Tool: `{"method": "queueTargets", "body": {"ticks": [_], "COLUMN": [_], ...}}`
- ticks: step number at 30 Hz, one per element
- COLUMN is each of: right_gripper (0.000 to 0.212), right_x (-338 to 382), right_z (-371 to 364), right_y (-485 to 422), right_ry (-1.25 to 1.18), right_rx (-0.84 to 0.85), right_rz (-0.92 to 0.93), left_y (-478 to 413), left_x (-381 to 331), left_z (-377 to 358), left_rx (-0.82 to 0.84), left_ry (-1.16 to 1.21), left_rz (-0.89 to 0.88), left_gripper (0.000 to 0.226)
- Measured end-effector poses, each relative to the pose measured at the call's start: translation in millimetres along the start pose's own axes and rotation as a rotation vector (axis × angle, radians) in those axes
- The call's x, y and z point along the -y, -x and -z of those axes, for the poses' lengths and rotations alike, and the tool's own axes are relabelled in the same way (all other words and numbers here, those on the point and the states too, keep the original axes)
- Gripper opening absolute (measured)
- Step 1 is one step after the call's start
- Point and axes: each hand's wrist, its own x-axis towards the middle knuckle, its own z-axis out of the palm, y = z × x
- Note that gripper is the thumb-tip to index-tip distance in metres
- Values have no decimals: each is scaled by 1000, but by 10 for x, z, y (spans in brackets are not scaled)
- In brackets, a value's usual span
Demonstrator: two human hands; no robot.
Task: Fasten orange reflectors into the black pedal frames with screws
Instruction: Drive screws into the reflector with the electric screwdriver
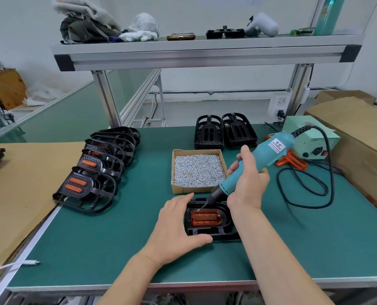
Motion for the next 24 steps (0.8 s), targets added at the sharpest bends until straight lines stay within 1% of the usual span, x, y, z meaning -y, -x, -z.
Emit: {"method": "queueTargets", "body": {"ticks": [4, 9, 12, 15, 24], "right_gripper": [31, 29, 31, 32, 23], "right_x": [-52, -142, -176, -181, -161], "right_z": [-68, -114, -123, -144, -158], "right_y": [98, 182, 215, 235, 281], "right_ry": [76, 165, 190, 201, 230], "right_rx": [113, 259, 313, 342, 352], "right_rz": [72, 184, 212, 223, 233], "left_y": [-15, -26, -29, -23, -31], "left_x": [40, 50, 61, 71, 61], "left_z": [-16, -27, -28, -29, -23], "left_rx": [12, 19, 20, 24, 30], "left_ry": [6, 9, 7, 6, 6], "left_rz": [27, 52, 78, 94, 101], "left_gripper": [109, 114, 116, 117, 118]}}
